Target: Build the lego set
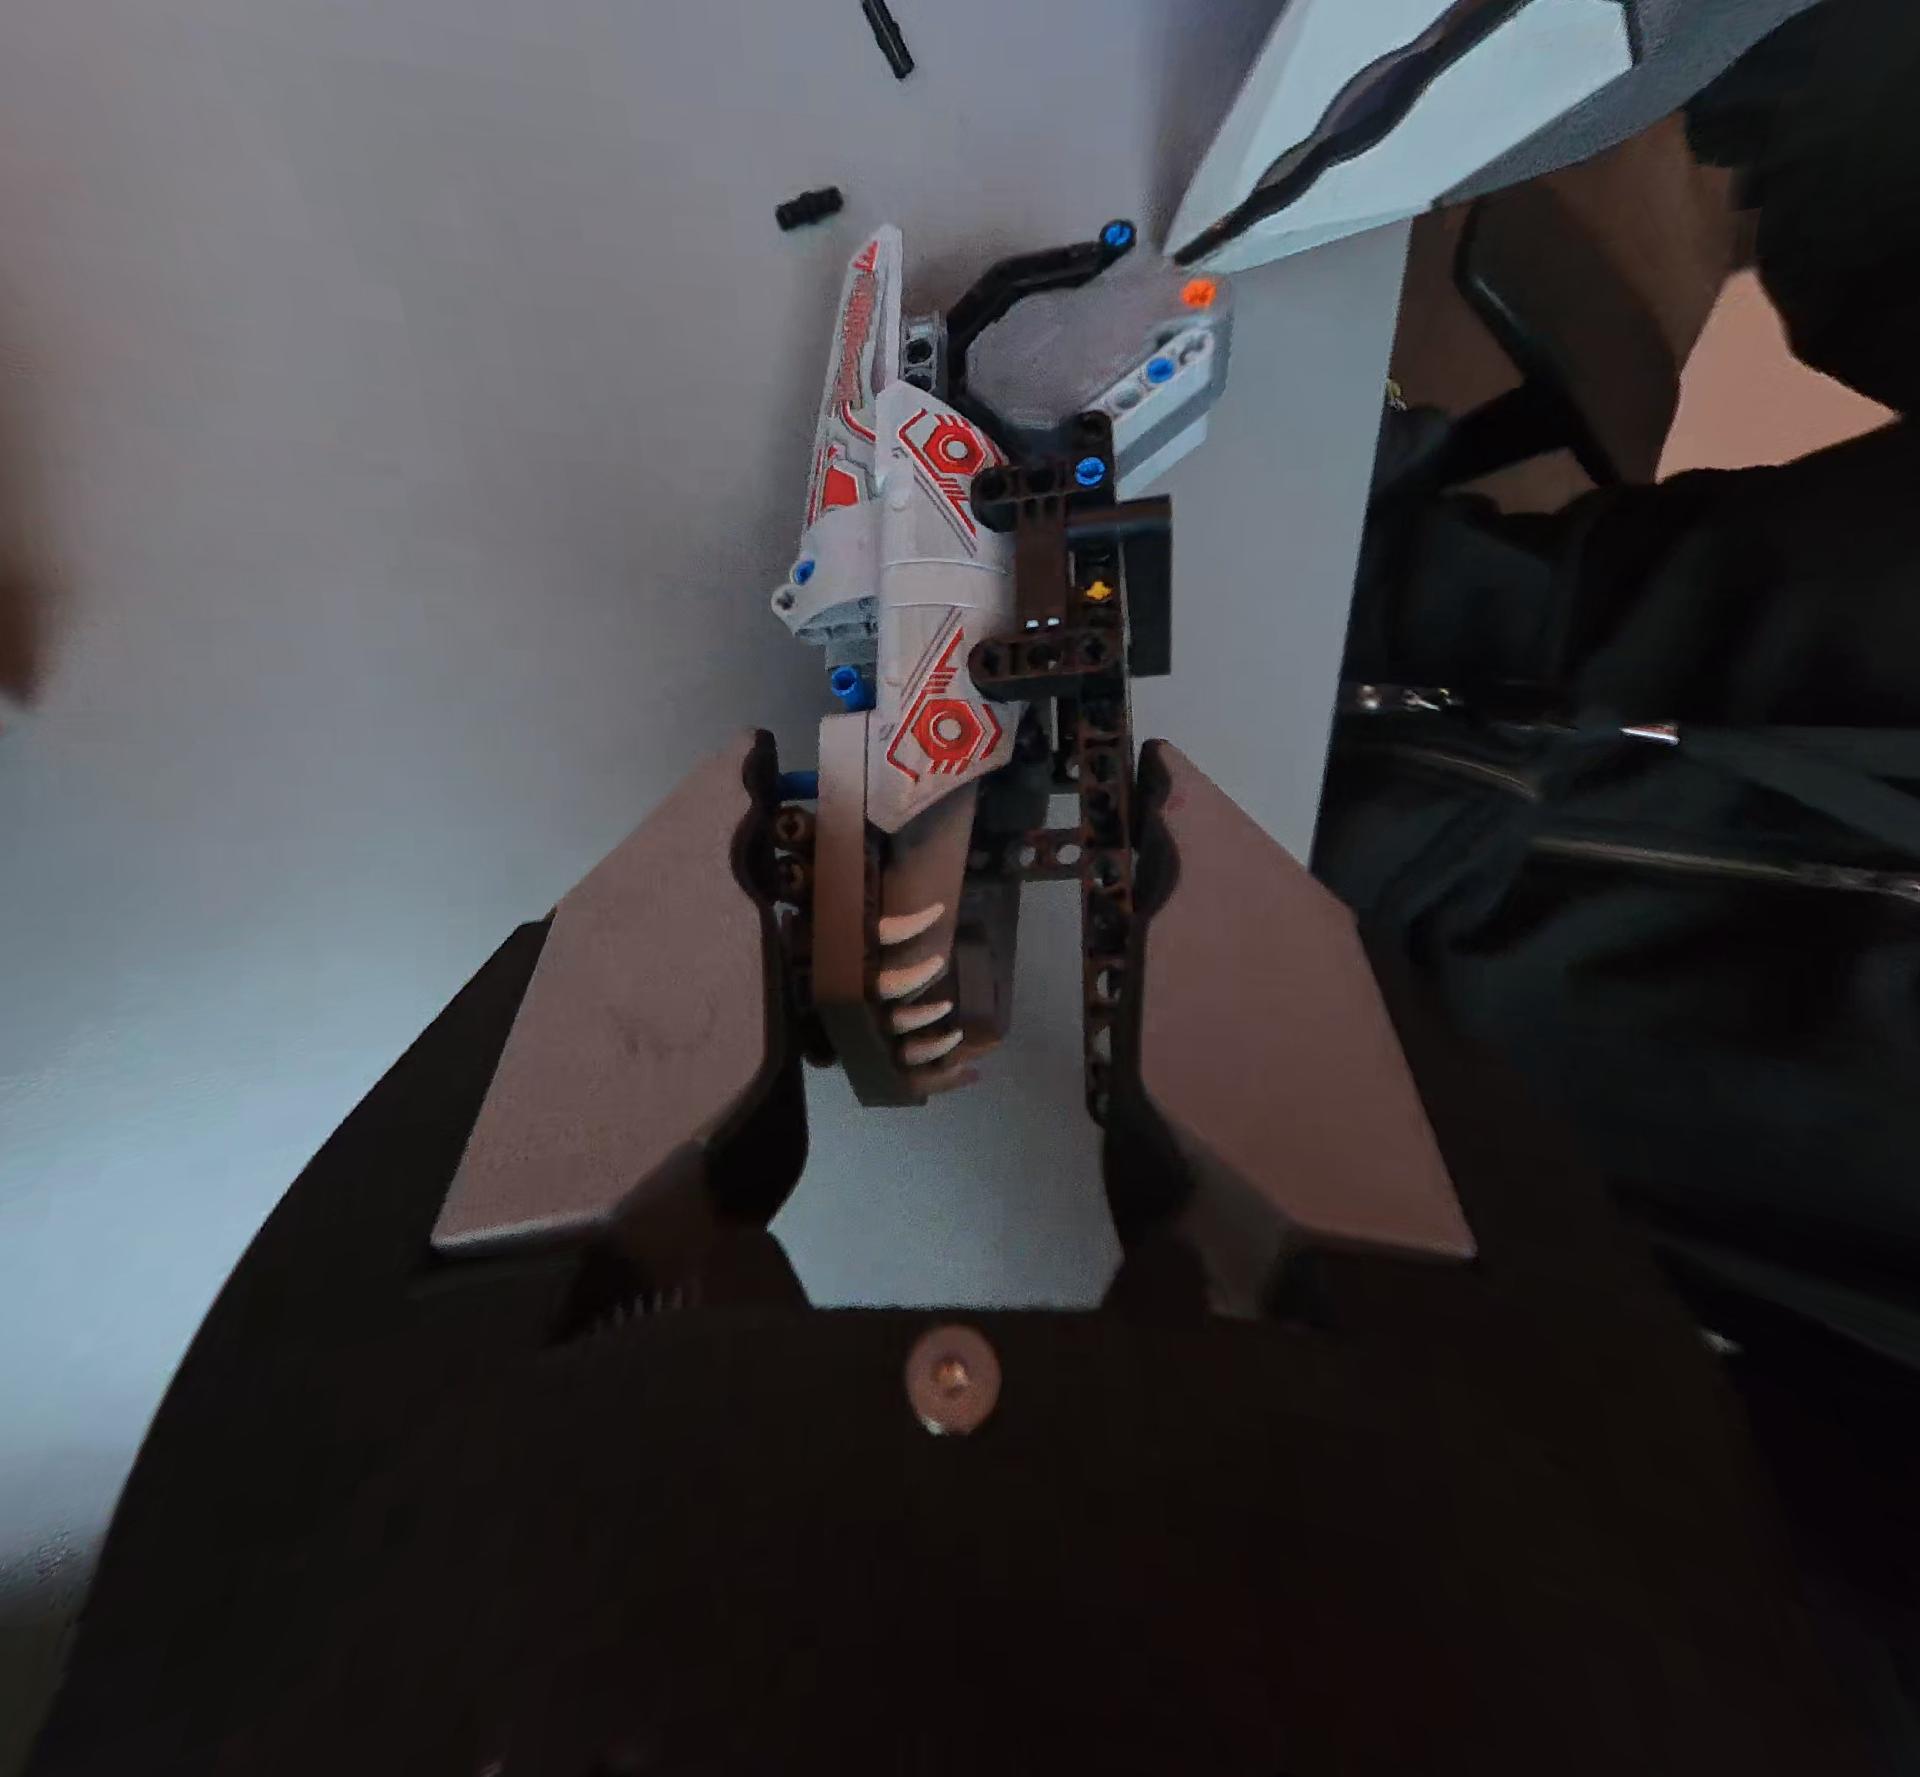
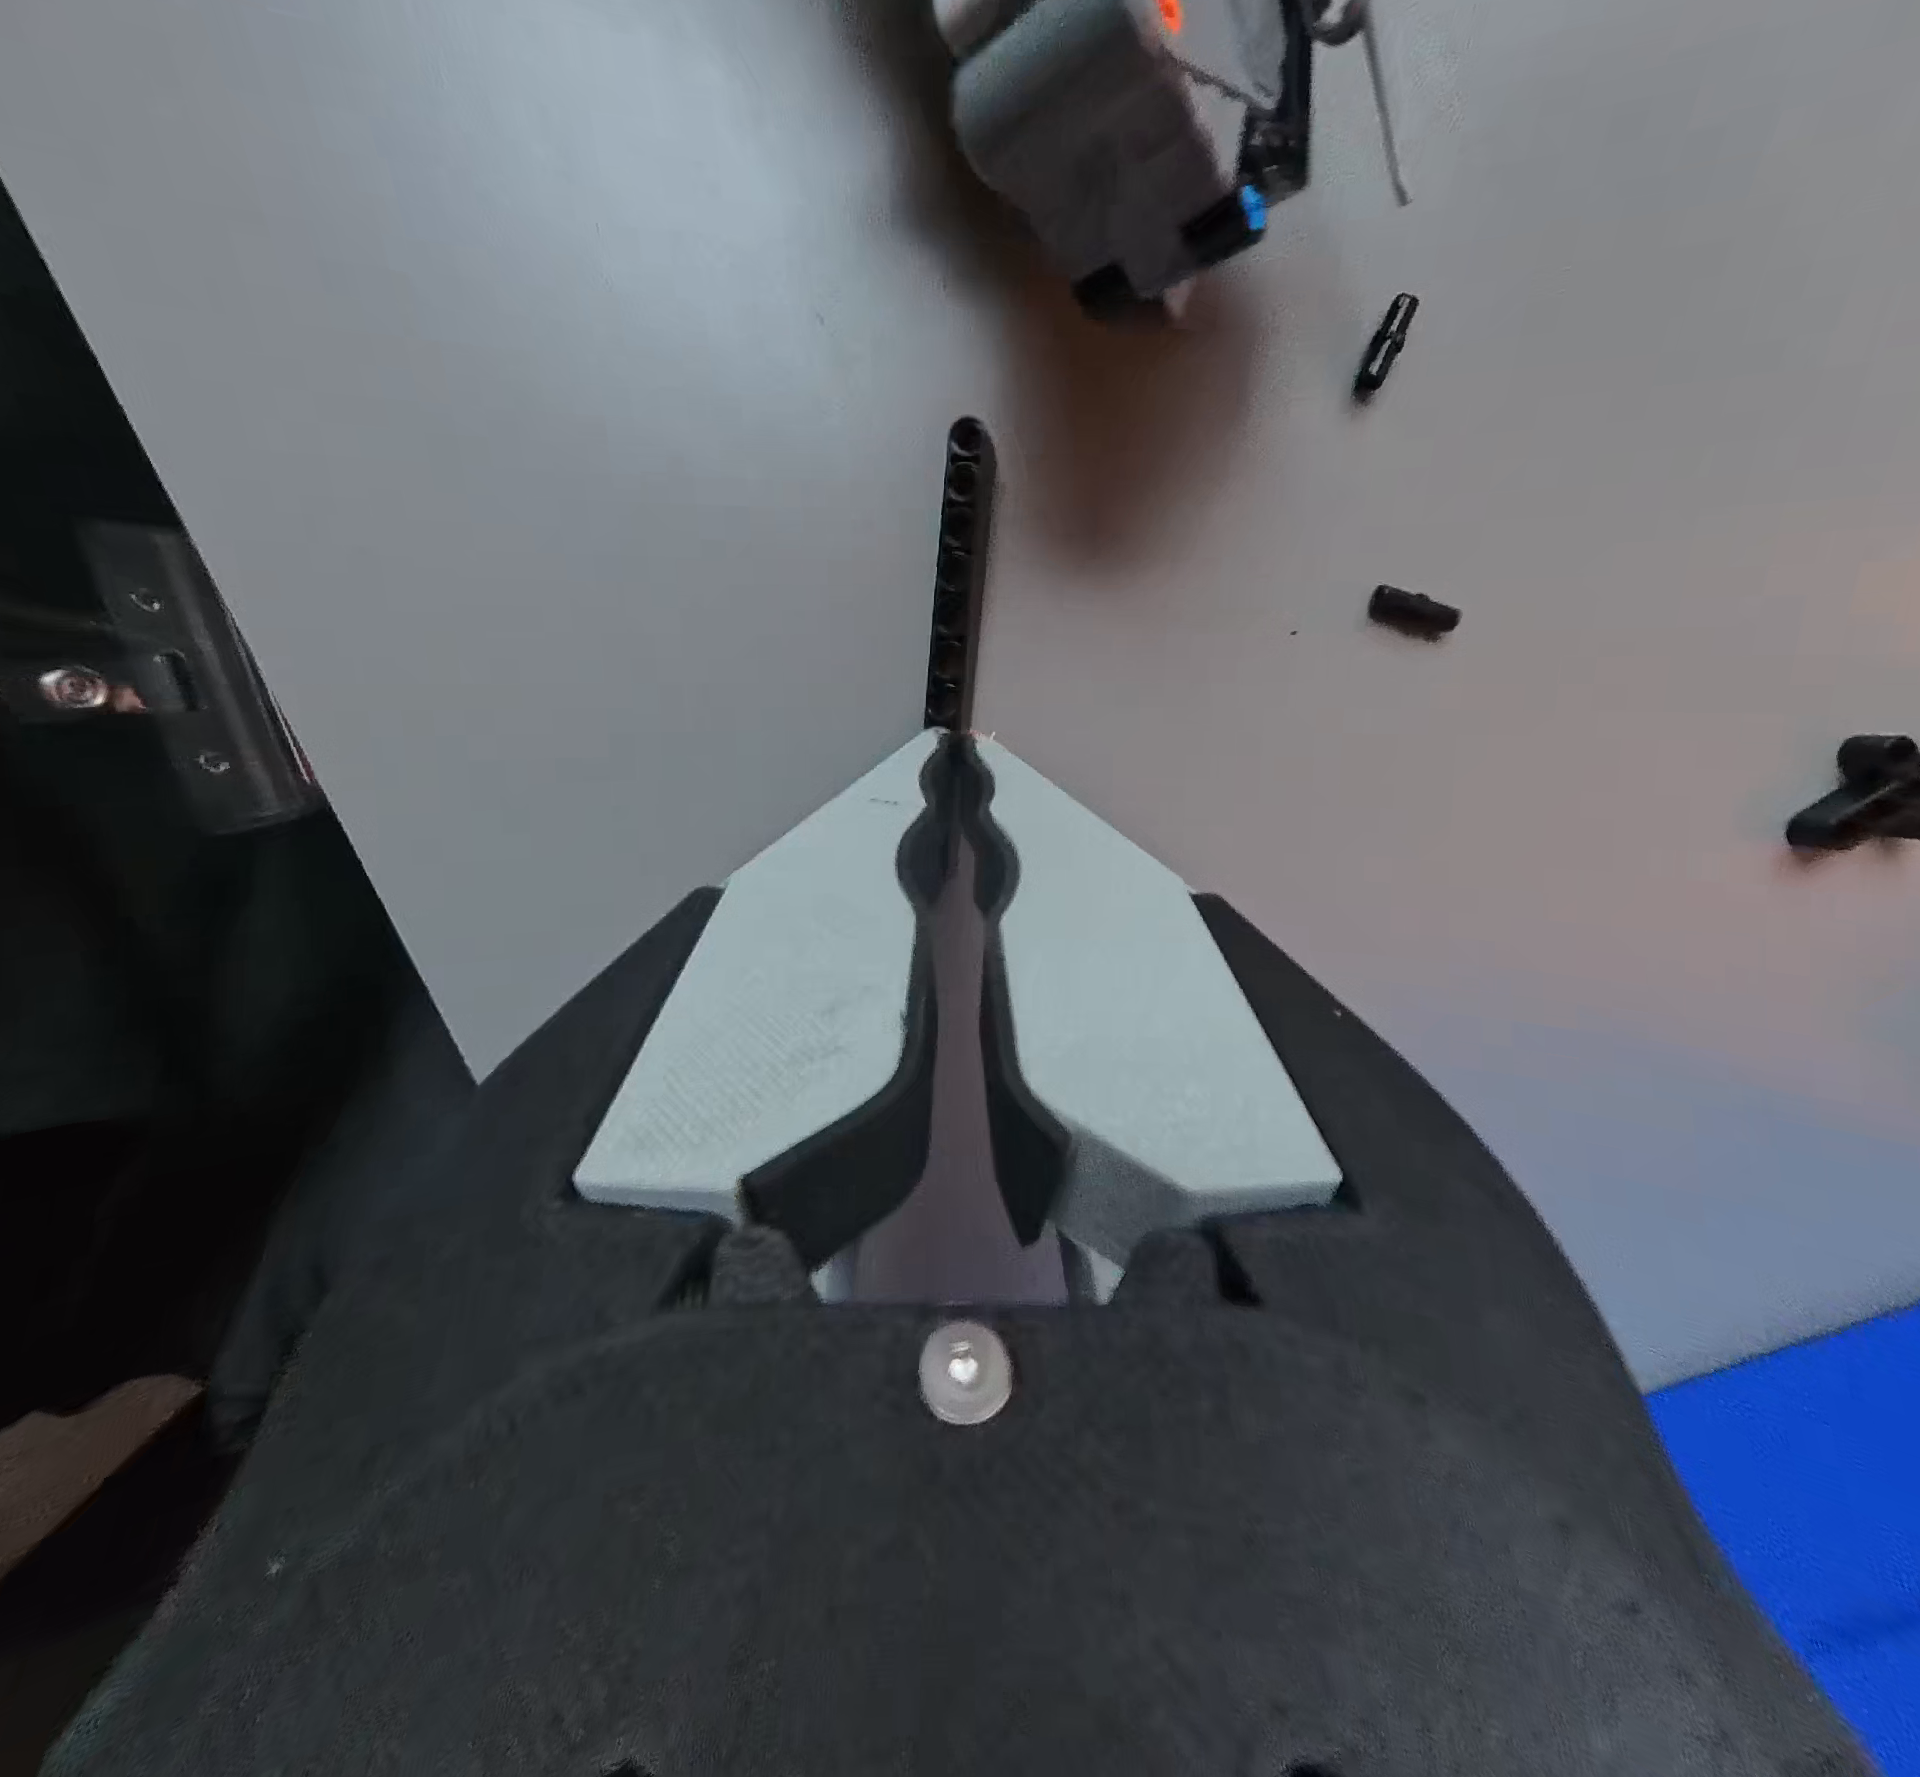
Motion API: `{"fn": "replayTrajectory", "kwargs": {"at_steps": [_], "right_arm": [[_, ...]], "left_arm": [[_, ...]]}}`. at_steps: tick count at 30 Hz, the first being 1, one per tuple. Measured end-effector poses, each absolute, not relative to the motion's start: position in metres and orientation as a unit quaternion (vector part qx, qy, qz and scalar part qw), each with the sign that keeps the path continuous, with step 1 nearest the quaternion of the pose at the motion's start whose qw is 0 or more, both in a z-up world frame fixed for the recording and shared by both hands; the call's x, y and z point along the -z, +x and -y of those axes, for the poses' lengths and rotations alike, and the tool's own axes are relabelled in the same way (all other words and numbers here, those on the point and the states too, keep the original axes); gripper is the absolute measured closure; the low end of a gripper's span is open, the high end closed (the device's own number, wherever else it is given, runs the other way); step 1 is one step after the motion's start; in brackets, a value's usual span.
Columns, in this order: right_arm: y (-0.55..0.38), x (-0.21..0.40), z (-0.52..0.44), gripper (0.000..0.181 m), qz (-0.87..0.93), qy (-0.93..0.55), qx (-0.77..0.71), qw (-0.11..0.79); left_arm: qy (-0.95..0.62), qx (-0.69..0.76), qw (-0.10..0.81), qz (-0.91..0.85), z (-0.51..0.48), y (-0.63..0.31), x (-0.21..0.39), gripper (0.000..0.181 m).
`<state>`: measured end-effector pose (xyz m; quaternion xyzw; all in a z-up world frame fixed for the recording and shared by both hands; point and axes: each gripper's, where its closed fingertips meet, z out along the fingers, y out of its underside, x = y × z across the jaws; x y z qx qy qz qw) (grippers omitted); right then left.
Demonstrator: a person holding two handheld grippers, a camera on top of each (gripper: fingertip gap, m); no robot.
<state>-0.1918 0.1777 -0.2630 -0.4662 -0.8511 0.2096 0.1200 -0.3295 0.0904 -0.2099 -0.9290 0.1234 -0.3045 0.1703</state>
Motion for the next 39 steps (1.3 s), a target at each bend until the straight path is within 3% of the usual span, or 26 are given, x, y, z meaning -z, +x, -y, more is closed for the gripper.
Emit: {"fn": "replayTrajectory", "kwargs": {"at_steps": [3,8,9,10,12,13,17,21,24,27,30,33,39], "right_arm": [[-0.194,0.261,-0.174,0.177,0.847,-0.463,-0.232,0.123],[-0.246,0.226,-0.163,0.106,0.809,-0.421,-0.299,0.28],[-0.261,0.223,-0.162,0.105,0.804,-0.414,-0.292,0.312],[-0.274,0.222,-0.162,0.11,0.8,-0.41,-0.282,0.334],[-0.29,0.222,-0.153,0.15,0.801,-0.396,-0.29,0.343],[-0.296,0.222,-0.154,0.153,0.793,-0.4,-0.292,0.353],[-0.307,0.219,-0.162,0.157,0.732,-0.505,-0.371,0.266],[-0.318,0.219,-0.168,0.158,0.684,-0.576,-0.407,0.184],[-0.321,0.219,-0.164,0.157,0.674,-0.585,-0.412,0.183],[-0.321,0.22,-0.16,0.157,0.678,-0.585,-0.387,0.219],[-0.321,0.22,-0.147,0.157,0.664,-0.59,-0.394,0.238],[-0.319,0.221,-0.138,0.155,0.674,-0.576,-0.386,0.254],[-0.319,0.221,-0.137,0.156,0.676,-0.575,-0.367,0.279]], "left_arm": [[-0.933,0.318,0.112,-0.127,-0.095,-0.335,0.201,0.114],[-0.93,0.336,0.054,-0.138,-0.099,-0.335,0.201,0.114],[-0.928,0.339,0.051,-0.144,-0.101,-0.334,0.2,0.113],[-0.927,0.343,0.053,-0.145,-0.105,-0.333,0.199,0.113],[-0.931,0.335,0.069,-0.128,-0.116,-0.337,0.197,0.113],[-0.937,0.318,0.09,-0.114,-0.124,-0.345,0.196,0.113],[-0.932,0.223,0.284,0.009,-0.144,-0.388,0.148,0.112],[-0.879,0.133,0.453,0.068,-0.118,-0.392,0.121,0.124],[-0.873,0.135,0.458,0.1,-0.114,-0.39,0.159,0.142],[-0.863,0.204,0.442,0.134,-0.12,-0.381,0.19,0.122],[-0.814,0.234,0.505,0.169,-0.135,-0.39,0.18,0.117],[-0.809,0.246,0.509,0.162,-0.143,-0.392,0.188,0.143],[-0.775,0.246,0.543,0.209,-0.143,-0.414,0.184,0.118]]}}
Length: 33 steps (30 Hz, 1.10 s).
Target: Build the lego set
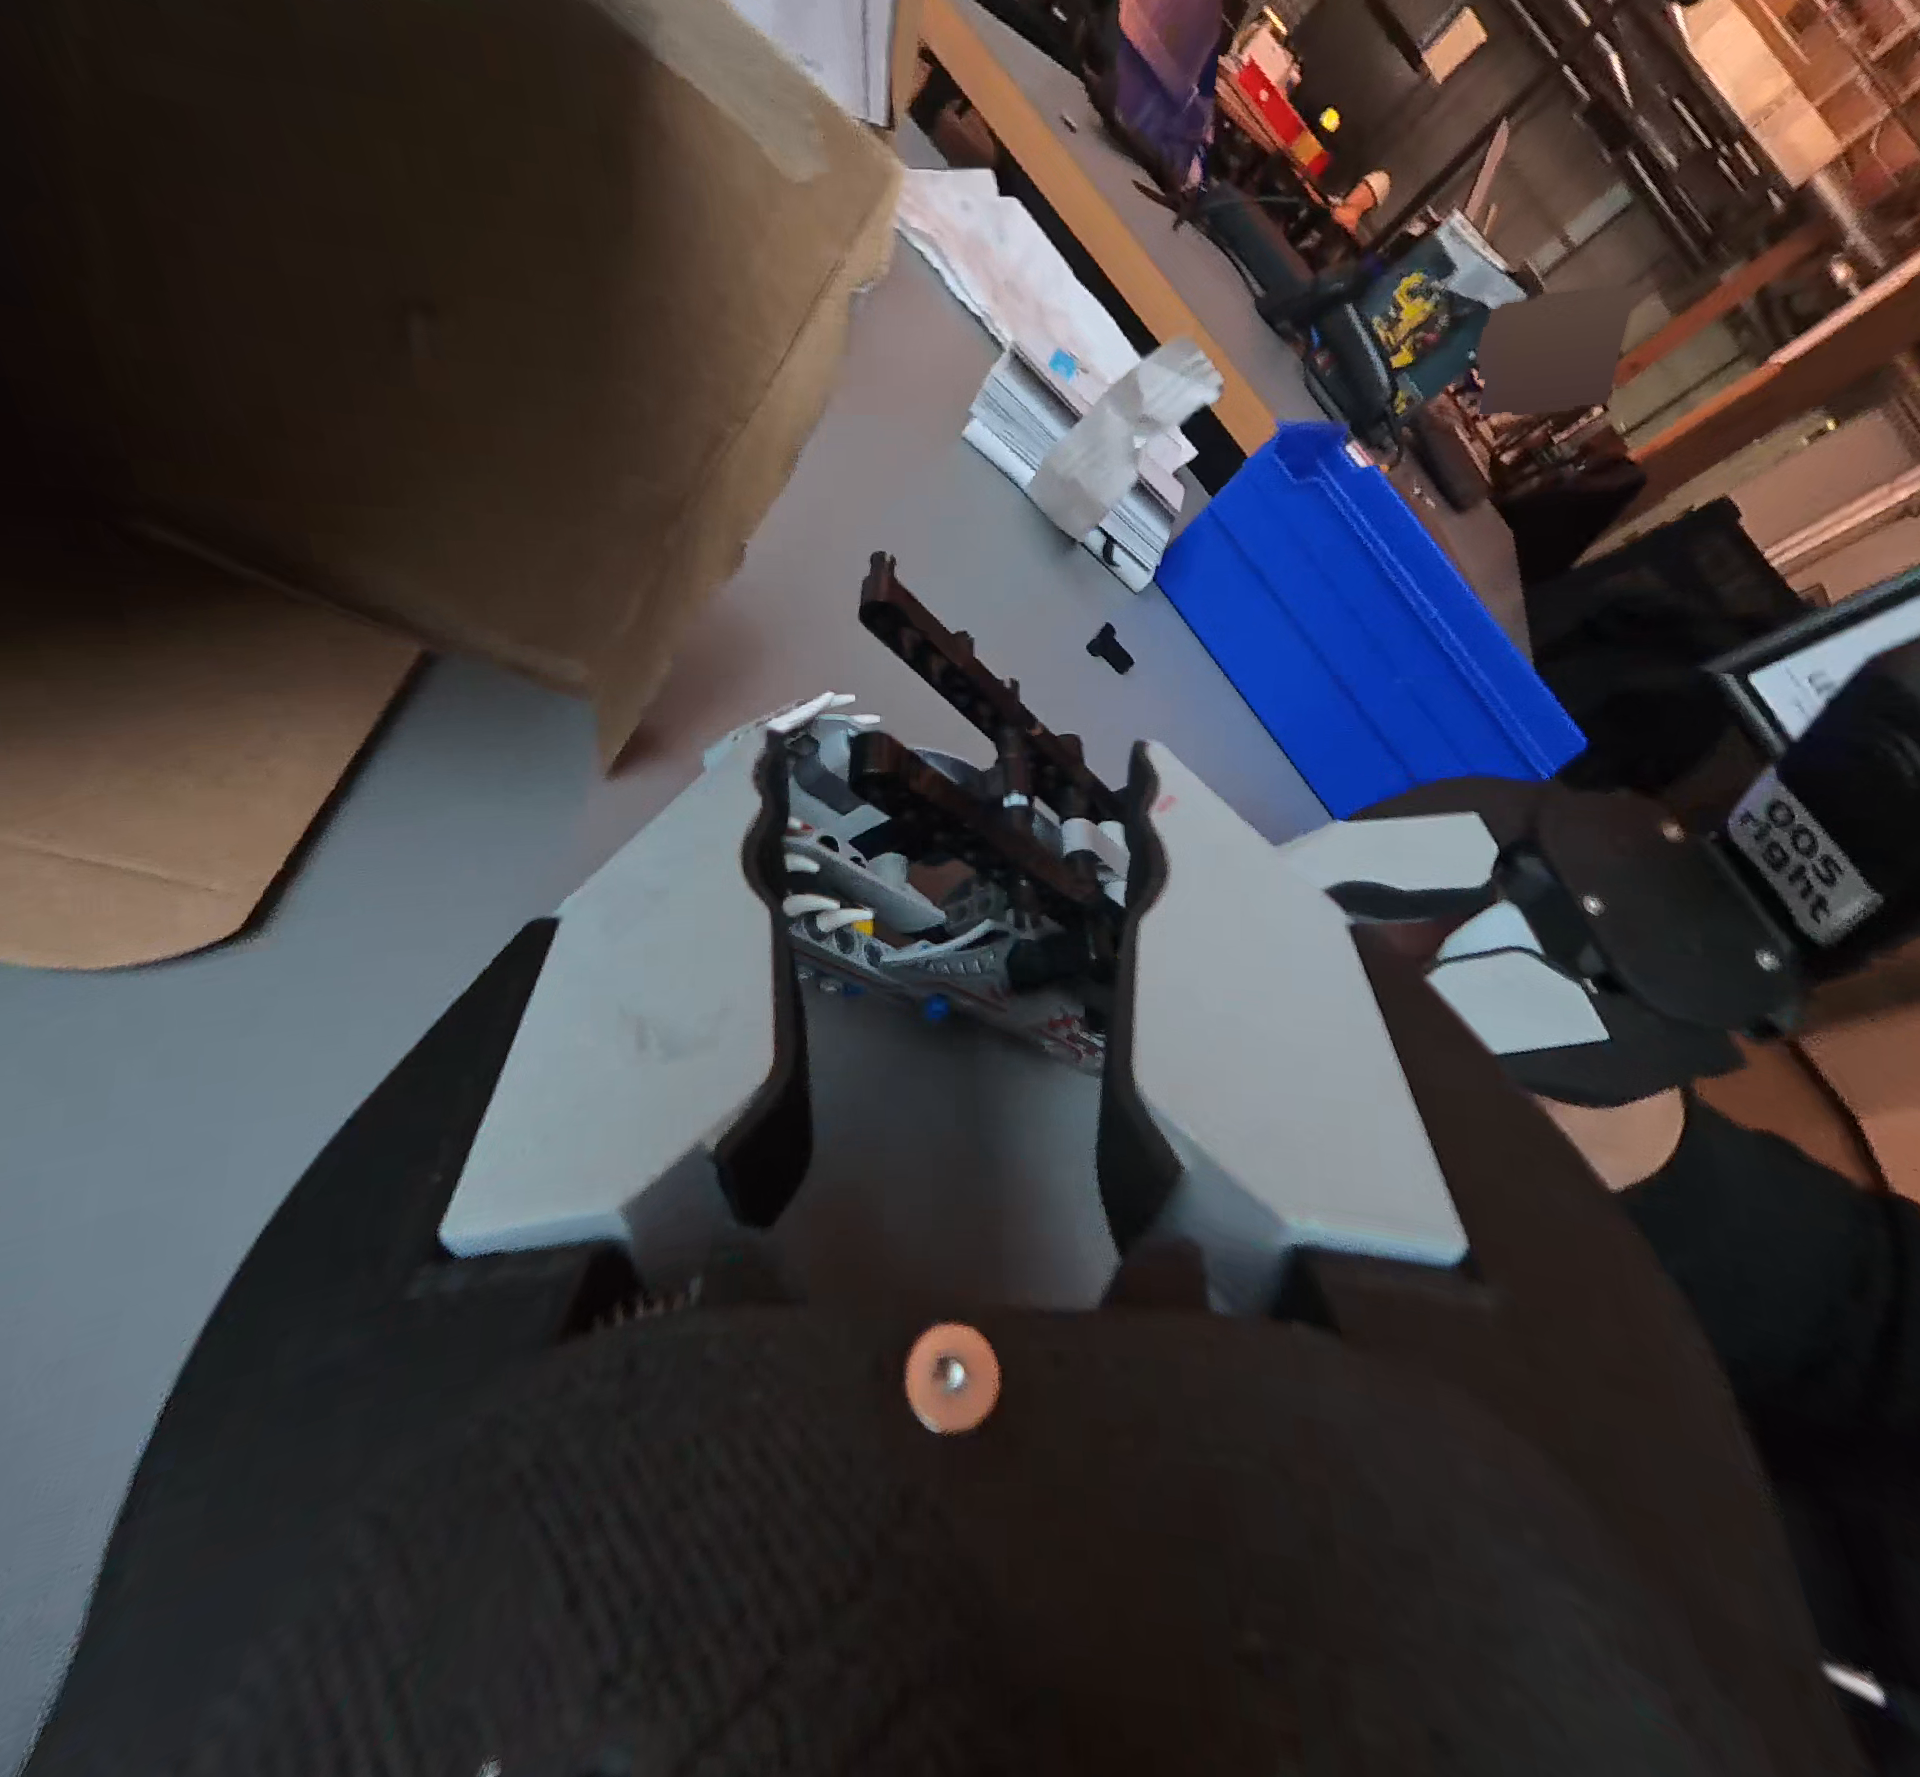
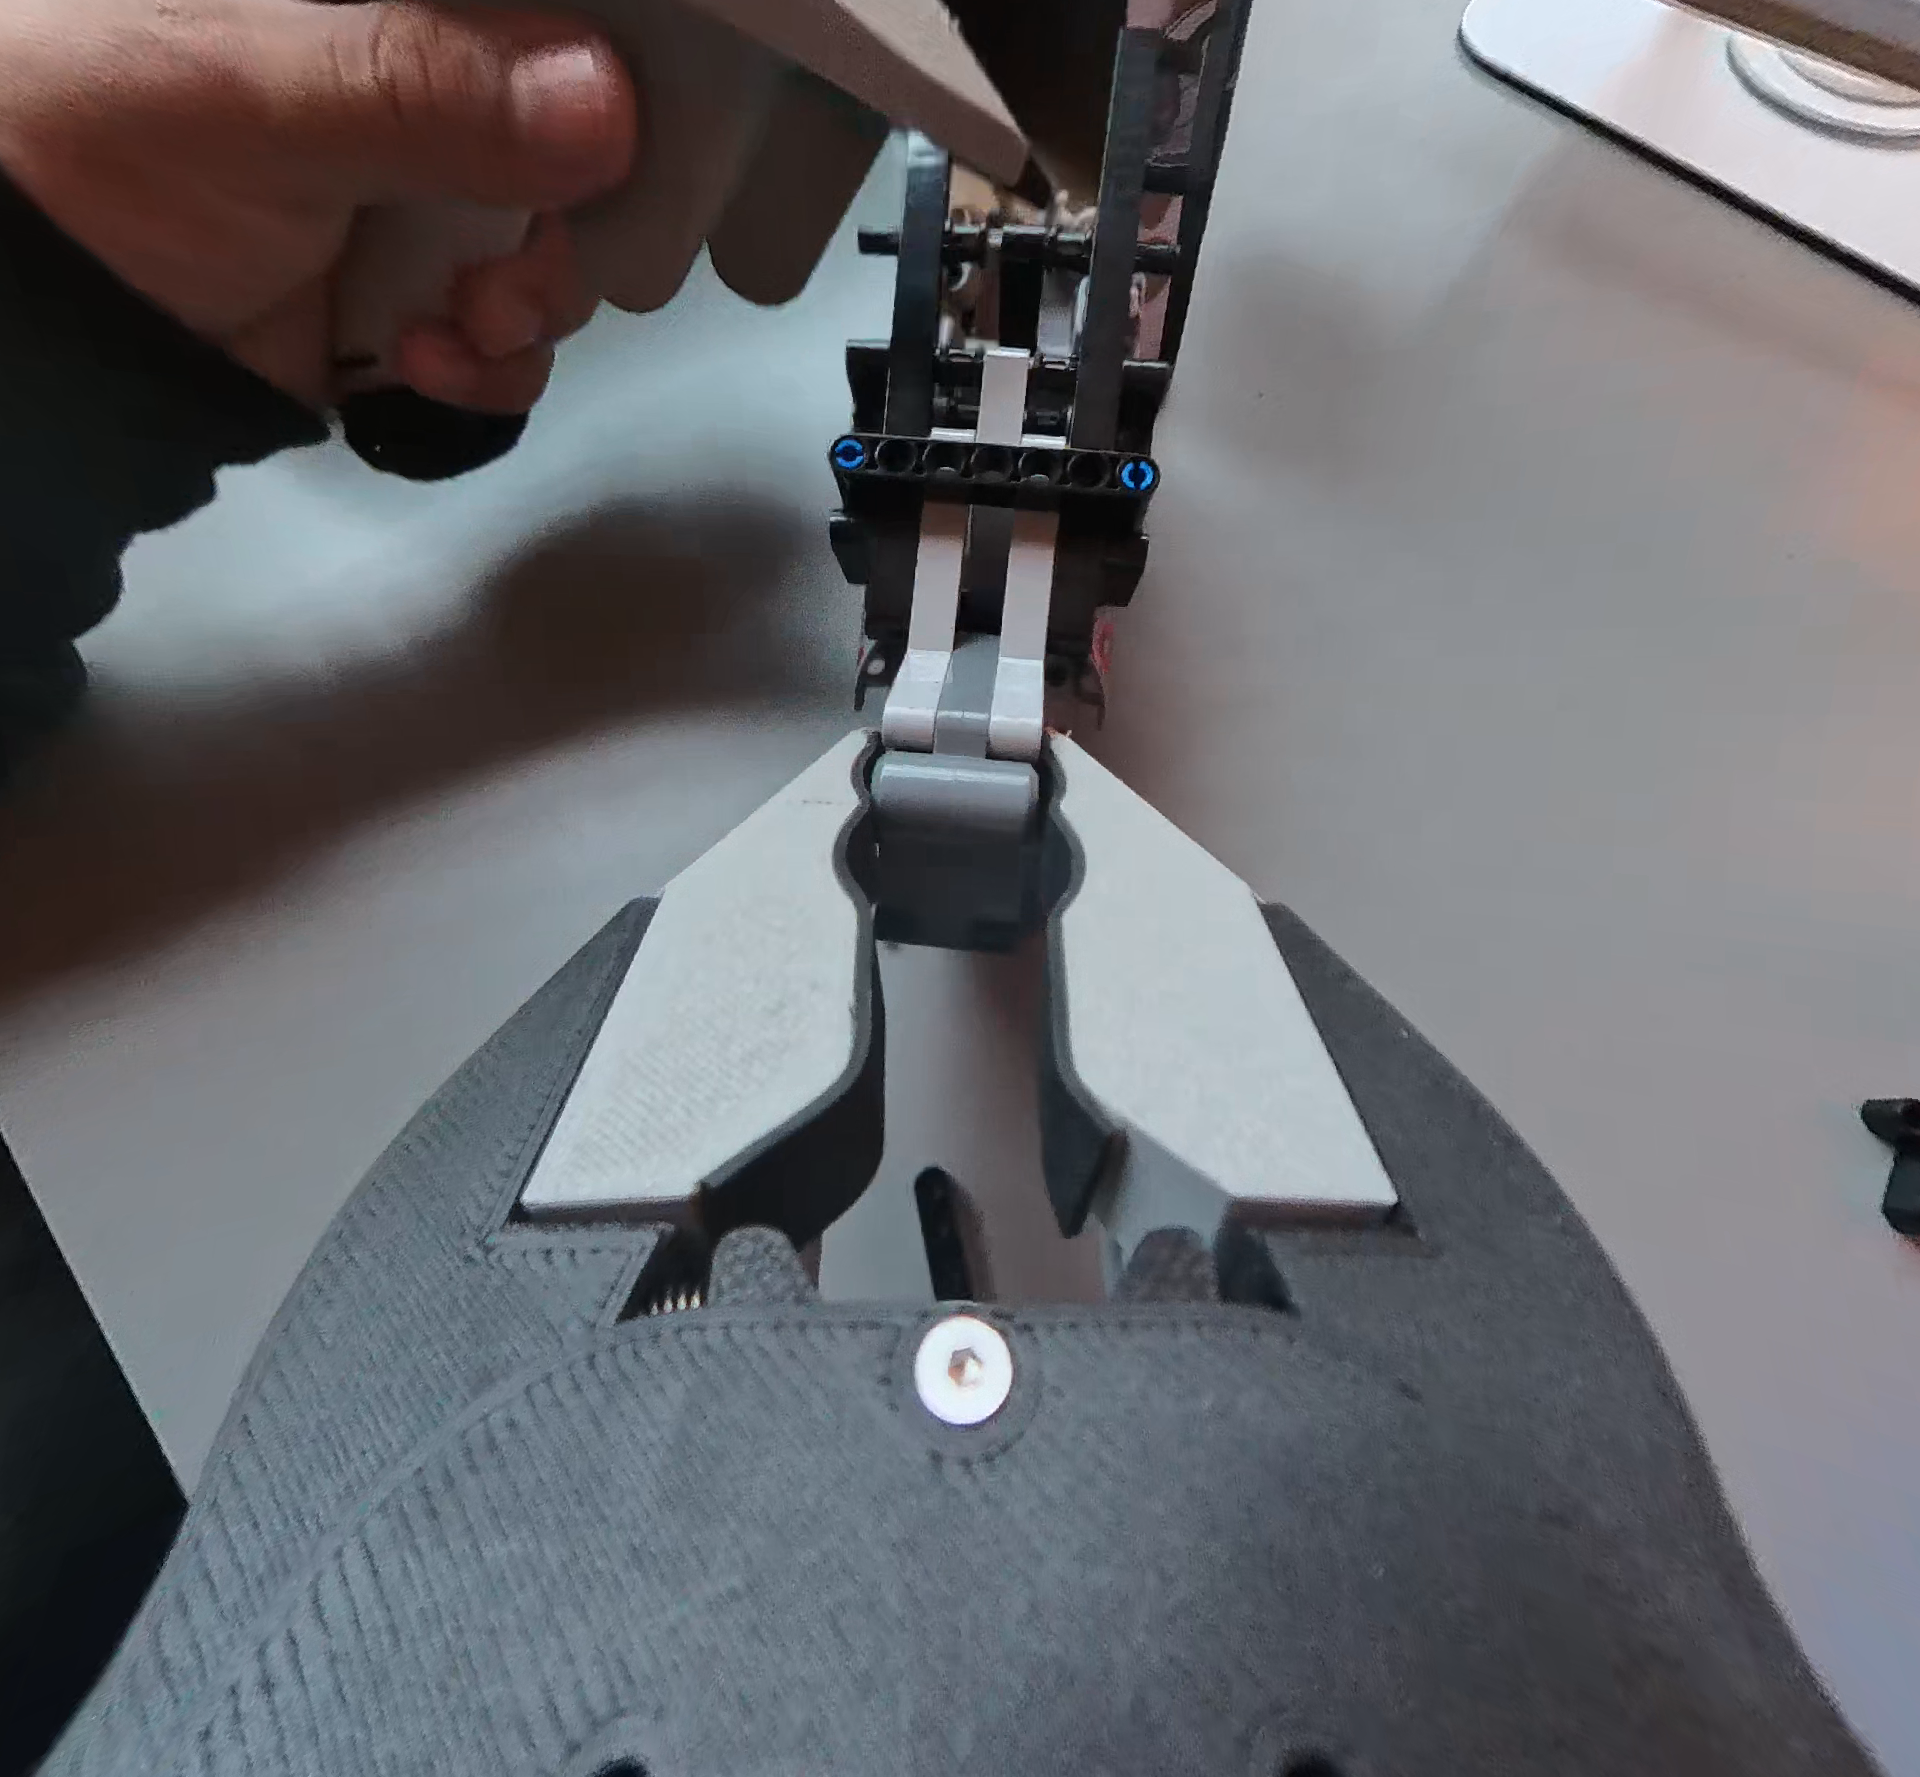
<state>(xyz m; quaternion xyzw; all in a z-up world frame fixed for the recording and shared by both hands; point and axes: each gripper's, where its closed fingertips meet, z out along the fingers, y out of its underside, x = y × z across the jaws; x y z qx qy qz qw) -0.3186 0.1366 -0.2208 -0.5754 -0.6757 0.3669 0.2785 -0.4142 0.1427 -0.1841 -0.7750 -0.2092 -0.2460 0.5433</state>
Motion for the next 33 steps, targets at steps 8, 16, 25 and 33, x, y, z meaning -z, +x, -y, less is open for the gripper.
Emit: {"fn": "replayTrajectory", "kwargs": {"at_steps": [8,16,25,33], "right_arm": [[-0.321,0.22,-0.136,0.157,0.62,-0.61,-0.389,0.305],[-0.32,0.226,-0.131,0.156,0.615,-0.625,-0.366,0.311],[-0.318,0.237,-0.125,0.154,0.622,-0.623,-0.362,0.306],[-0.305,0.215,-0.124,0.147,0.63,-0.597,-0.394,0.304]], "left_arm": [[-0.734,0.232,0.566,0.295,-0.124,-0.429,0.178,0.09],[-0.863,-0.034,0.503,0.03,-0.13,-0.398,0.162,0.108],[-0.933,0.004,0.338,-0.126,-0.136,-0.407,0.188,0.146],[-0.96,0.003,0.239,-0.146,-0.137,-0.407,0.224,0.173]]}}
